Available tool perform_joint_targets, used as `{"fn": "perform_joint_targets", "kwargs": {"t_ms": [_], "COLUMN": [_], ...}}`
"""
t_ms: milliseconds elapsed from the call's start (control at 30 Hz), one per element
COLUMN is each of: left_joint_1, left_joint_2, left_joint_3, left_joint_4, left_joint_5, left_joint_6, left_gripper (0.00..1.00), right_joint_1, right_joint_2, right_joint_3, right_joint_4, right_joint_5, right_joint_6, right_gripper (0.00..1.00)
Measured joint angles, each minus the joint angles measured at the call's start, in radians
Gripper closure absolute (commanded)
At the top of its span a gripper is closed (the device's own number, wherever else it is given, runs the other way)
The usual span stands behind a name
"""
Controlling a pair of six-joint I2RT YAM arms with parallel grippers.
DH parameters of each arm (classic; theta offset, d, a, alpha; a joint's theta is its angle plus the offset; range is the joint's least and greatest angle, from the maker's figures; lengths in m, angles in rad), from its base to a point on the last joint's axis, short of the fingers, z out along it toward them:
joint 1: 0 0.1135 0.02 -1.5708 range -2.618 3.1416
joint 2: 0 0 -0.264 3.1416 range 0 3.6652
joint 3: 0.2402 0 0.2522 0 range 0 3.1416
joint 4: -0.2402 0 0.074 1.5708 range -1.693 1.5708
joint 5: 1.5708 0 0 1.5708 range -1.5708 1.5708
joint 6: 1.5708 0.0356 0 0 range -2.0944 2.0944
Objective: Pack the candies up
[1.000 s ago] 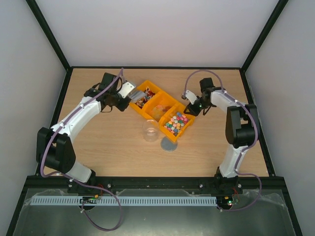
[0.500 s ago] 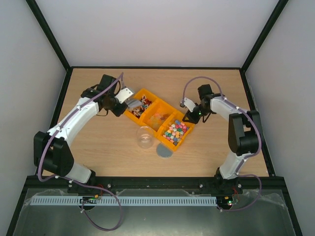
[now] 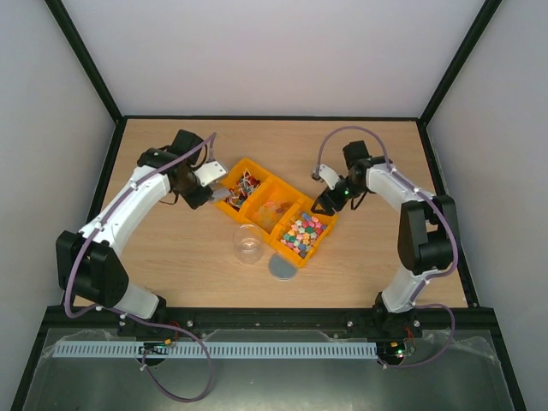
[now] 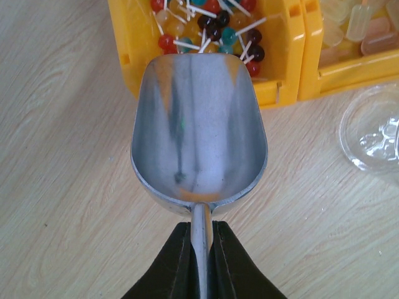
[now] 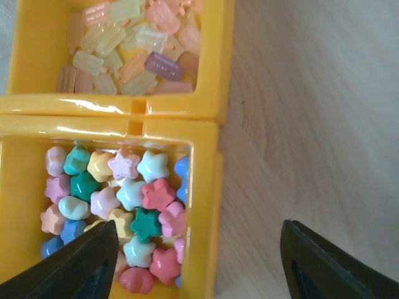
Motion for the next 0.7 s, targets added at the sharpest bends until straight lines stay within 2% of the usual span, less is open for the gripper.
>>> {"fn": "perform_joint_targets", "kwargs": {"t_ms": [100, 200, 433, 700], "left_joint_1": [-0.001, -0.008, -0.039, -0.077], "left_joint_2": [0.006, 0.034, 0.132, 0.236], "left_joint_3": [0.010, 0.038, 0.101, 0.150], "left_joint_4": [-0.035, -0.059, -0.076, -0.108], "left_joint_5": [-0.015, -0.024, -0.052, -0.080], "left_joint_6": [0.006, 0.005, 0.000, -0.022], "left_gripper": [0.98, 0.98, 0.98, 0.98], "right_joint_1": [-0.008, -0.009, 0.051, 0.180], "right_joint_2": [0.000, 0.003, 0.051, 0.129], "right_joint_3": [0.048, 0.122, 0.255, 0.262], "right_joint_4": [-0.007, 0.003, 0.097, 0.161], "right_joint_5": [-0.017, -0.029, 0.003, 0.133], "right_joint_6": [0.075, 0.174, 0.387, 0.474], "right_gripper": [0.17, 0.17, 0.22, 0.26]}}
